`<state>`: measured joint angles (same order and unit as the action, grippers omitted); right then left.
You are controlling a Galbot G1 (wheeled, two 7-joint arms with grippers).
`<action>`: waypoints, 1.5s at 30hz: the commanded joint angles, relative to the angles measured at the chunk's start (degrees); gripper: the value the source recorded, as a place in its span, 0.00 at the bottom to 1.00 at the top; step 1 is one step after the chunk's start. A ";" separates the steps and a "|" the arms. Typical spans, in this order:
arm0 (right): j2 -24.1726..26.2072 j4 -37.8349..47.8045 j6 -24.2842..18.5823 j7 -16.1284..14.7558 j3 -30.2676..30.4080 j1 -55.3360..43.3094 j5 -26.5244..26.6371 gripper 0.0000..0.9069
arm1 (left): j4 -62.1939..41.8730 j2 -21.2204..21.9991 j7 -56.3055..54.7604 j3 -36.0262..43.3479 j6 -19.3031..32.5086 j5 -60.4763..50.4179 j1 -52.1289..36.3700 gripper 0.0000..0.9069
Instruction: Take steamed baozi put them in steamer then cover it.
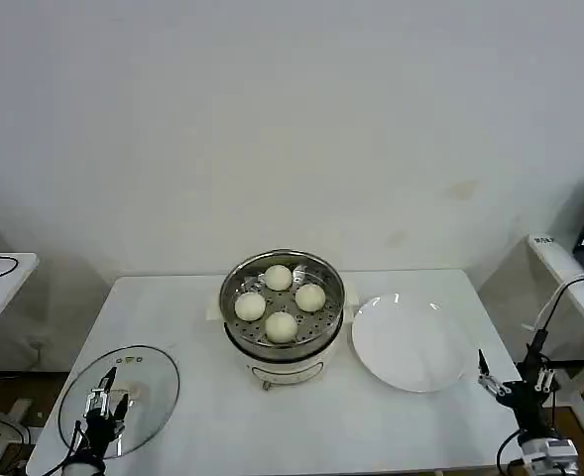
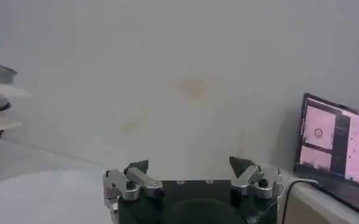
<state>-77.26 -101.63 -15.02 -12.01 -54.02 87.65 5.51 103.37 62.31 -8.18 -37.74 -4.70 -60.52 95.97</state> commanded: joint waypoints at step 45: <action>-1.64 -0.23 -0.81 -0.15 0.45 1.04 0.16 1.00 | -11.64 -1.63 -0.16 2.09 -1.26 -2.38 -12.02 0.30</action>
<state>-78.84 -101.88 -15.81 -12.14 -53.64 88.69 5.59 92.97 60.57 -8.13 -35.97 -6.01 -62.78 85.85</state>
